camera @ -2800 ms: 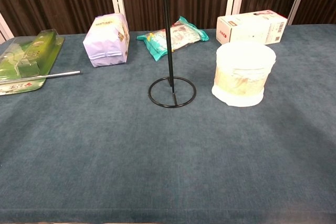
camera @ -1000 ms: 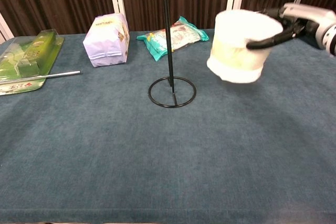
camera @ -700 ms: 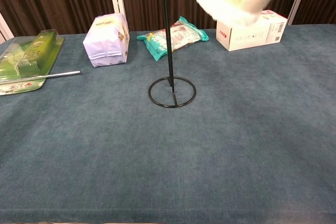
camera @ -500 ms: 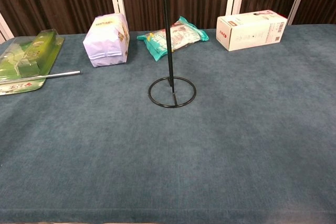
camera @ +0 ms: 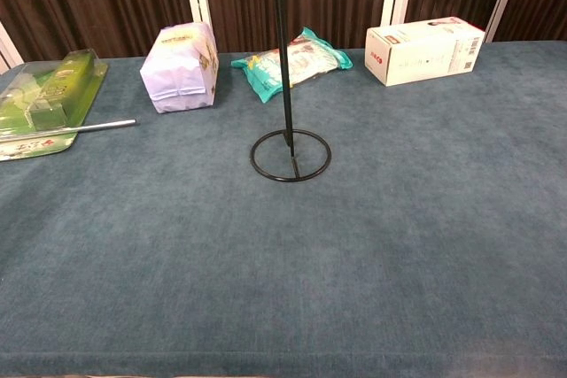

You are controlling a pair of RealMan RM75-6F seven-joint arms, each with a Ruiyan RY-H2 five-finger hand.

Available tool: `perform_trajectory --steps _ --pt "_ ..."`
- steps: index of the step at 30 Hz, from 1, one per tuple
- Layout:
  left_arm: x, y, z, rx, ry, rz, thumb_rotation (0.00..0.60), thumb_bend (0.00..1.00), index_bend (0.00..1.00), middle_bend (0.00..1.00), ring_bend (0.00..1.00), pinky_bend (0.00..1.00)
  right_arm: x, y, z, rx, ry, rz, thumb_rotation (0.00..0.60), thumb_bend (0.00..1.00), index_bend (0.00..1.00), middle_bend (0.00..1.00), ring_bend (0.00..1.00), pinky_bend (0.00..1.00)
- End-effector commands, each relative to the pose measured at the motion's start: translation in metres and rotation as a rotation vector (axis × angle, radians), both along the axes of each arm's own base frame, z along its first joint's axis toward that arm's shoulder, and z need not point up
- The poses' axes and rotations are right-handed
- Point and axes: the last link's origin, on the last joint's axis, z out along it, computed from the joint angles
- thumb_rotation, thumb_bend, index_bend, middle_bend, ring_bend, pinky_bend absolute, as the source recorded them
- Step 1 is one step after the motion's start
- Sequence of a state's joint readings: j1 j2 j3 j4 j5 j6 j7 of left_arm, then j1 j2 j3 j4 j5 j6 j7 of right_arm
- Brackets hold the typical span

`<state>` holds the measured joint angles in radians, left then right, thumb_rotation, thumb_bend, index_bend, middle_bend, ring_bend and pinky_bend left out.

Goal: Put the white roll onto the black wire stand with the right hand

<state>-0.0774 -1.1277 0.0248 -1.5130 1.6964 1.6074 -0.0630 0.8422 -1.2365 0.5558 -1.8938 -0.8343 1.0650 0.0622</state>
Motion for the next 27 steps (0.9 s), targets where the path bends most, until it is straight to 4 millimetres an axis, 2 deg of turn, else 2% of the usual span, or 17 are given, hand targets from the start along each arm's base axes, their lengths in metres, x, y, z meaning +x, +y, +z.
perform_trajectory --steps 1,8,14,21,27 --pt "0.0 0.0 0.0 0.002 0.001 0.0 0.6 0.44 0.0 0.08 0.06 0.12 0.01 -0.003 -0.015 0.033 0.046 -0.034 0.6 0.21 0.79 0.65 0.59 0.37" --pt "-0.001 0.0 0.0 0.002 0.007 0.001 0.6 0.44 0.0 0.08 0.06 0.12 0.009 -0.007 -0.03 0.129 -0.006 -0.089 0.6 0.21 0.79 0.65 0.59 0.37" --pt "0.0 0.002 0.0 0.004 0.006 0.002 0.6 0.44 0.0 0.08 0.06 0.12 0.005 -0.009 -0.035 0.151 0.01 -0.112 0.6 0.21 0.78 0.65 0.59 0.37" --pt "0.0 0.0 0.0 0.004 0.004 -0.003 0.6 0.45 0.0 0.08 0.06 0.12 0.002 -0.009 -0.051 0.176 0.053 -0.126 0.6 0.21 0.78 0.65 0.59 0.37" --pt "-0.001 -0.001 0.002 0.006 0.002 -0.004 0.6 0.45 0.0 0.08 0.06 0.12 -0.003 -0.011 -0.061 0.2 0.055 -0.144 0.6 0.21 0.71 0.65 0.56 0.37"
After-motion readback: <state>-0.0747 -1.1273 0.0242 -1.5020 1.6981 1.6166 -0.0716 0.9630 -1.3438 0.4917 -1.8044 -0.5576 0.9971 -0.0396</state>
